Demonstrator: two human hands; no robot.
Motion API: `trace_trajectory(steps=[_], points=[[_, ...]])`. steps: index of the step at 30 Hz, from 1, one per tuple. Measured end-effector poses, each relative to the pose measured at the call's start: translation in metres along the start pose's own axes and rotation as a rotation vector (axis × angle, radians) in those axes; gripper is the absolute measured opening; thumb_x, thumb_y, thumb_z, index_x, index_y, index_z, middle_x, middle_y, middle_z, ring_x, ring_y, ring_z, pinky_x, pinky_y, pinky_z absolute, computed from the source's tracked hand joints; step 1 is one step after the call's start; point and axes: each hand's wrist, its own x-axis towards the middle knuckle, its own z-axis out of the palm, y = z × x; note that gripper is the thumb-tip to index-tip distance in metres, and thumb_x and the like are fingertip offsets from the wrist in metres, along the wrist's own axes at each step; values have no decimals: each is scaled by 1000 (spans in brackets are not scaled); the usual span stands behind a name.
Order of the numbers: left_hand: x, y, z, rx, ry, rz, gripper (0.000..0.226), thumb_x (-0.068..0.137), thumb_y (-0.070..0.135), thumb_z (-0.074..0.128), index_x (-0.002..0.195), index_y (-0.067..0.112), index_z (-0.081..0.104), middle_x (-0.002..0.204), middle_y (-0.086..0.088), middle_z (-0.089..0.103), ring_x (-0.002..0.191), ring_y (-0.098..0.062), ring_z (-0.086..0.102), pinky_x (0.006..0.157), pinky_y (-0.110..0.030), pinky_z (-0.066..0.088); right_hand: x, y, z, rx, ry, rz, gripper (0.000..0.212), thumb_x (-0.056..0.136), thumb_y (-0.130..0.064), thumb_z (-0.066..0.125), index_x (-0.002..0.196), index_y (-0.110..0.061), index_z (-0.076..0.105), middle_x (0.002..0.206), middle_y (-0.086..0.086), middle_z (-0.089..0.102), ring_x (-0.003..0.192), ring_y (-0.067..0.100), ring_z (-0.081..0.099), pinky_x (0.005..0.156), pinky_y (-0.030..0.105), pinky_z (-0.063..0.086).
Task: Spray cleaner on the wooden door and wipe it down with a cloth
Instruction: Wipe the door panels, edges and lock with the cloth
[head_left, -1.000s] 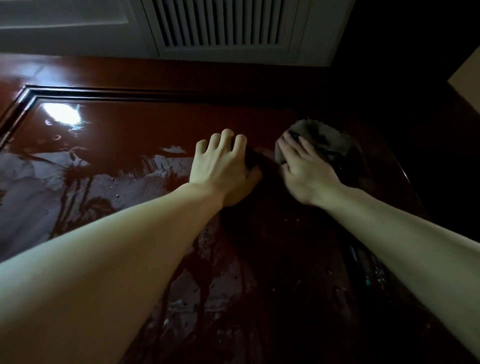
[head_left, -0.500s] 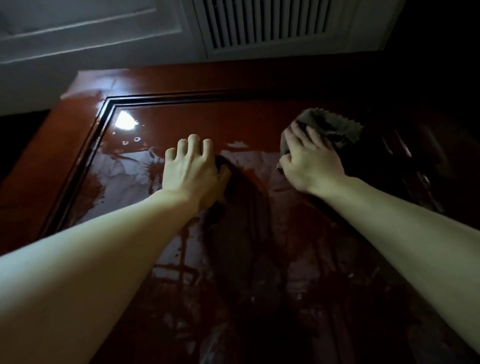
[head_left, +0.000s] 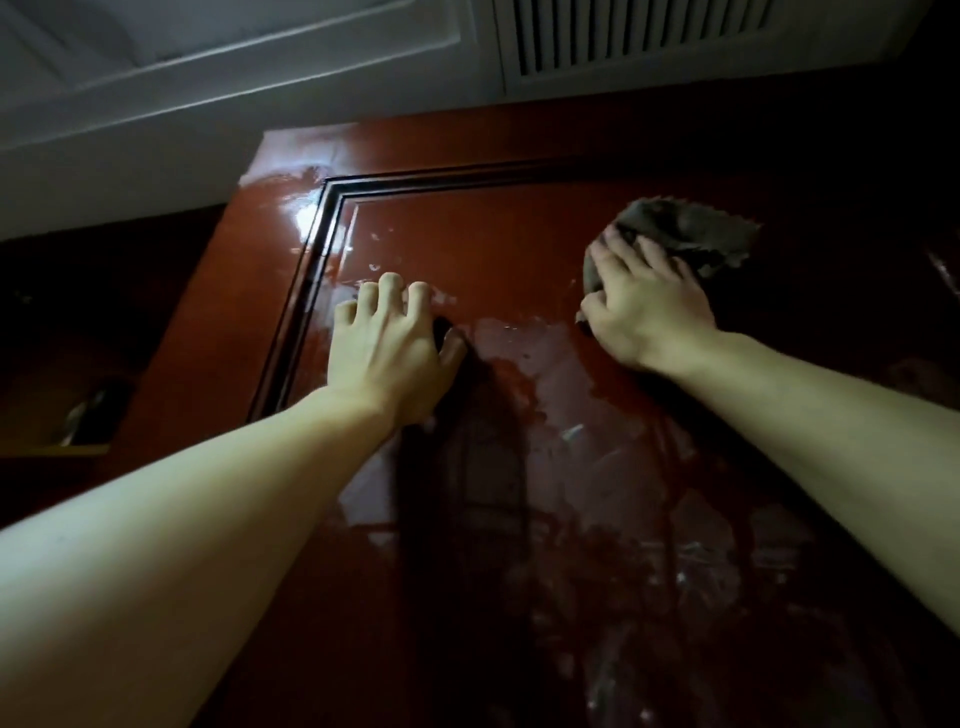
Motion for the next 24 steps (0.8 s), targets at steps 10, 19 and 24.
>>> trace_trajectory(steps=[10, 19, 24], points=[[-11, -59, 0, 27, -46, -17, 57, 91, 52, 36, 128, 10, 43, 134, -17, 42, 122, -35, 39, 97, -45, 31, -37, -114, 22, -3, -77, -431, 63, 96, -39, 37, 155, -30, 15, 163, -13, 3, 146, 19, 17, 114, 36, 21], [-15, -102, 7, 42, -63, -36, 55, 91, 53, 31, 125, 12, 45, 127, -15, 43, 117, -34, 40, 94, -44, 32, 2, -131, 25, -3, 36, -186, 62, 94, -38, 35, 152, -19, 24, 163, 1, 14, 143, 25, 23, 113, 39, 22], [-21, -117, 14, 23, -10, 10, 65, 76, 51, 19, 117, 11, 50, 125, -13, 47, 113, -35, 45, 88, -45, 36, -26, -185, 39, 0, -81, -528, 64, 93, -45, 28, 154, -31, 18, 163, -12, 7, 146, 19, 25, 113, 35, 26]])
